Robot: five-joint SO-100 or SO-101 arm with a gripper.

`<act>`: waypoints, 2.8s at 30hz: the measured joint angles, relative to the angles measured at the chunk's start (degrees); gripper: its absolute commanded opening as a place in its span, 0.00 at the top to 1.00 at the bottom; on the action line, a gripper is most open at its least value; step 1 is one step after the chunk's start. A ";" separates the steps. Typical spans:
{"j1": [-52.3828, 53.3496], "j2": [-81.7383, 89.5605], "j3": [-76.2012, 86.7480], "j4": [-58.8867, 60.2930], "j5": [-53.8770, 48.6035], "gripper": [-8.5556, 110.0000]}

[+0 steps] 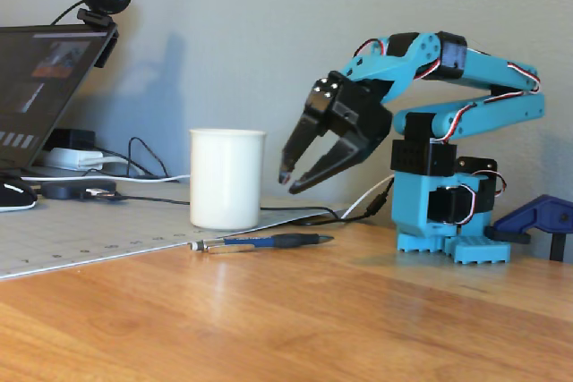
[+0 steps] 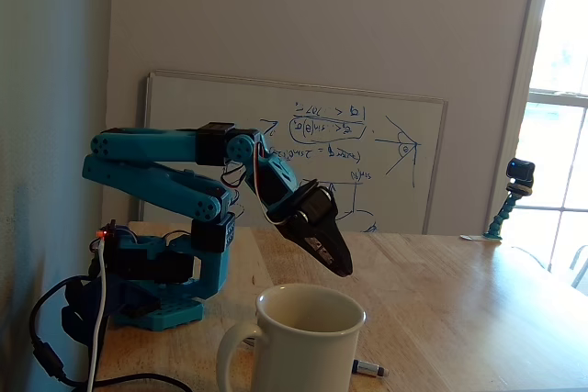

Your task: Grasp a pen and put it in a mug.

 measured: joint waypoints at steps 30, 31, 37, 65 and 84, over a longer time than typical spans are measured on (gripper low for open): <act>16.44 -32.78 -0.79 -6.86 3.69 0.76; 16.44 -33.49 -1.23 -7.03 3.69 0.76; 16.44 -35.24 -2.11 -7.29 3.69 0.77; 10.99 -28.74 -2.55 -7.47 3.60 0.93; 2.72 -3.69 -2.46 -21.27 -39.81 0.93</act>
